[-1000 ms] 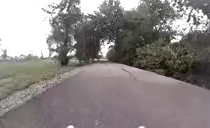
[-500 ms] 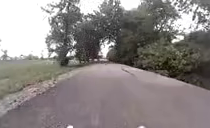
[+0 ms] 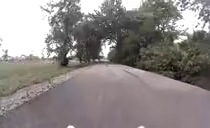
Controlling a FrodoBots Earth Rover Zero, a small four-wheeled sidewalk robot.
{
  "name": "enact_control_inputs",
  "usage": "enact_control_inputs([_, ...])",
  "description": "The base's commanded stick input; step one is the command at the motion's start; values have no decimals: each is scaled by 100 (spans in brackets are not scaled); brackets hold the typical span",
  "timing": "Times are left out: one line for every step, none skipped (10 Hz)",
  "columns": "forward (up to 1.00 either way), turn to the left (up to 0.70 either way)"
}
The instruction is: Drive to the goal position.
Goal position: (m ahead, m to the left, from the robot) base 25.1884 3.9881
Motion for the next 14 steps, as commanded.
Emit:
enact_control_inputs([70, 0])
enact_control_inputs([70, 0])
enact_control_inputs([70, 0])
enact_control_inputs([70, 0])
enact_control_inputs([70, 0])
enact_control_inputs([70, 0])
enact_control_inputs([70, -31])
enact_control_inputs([70, -35])
enact_control_inputs([70, -35])
enact_control_inputs([70, -35])
enact_control_inputs([70, -35])
enact_control_inputs([70, -35])
enact_control_inputs([70, -35])
enact_control_inputs([70, -4])
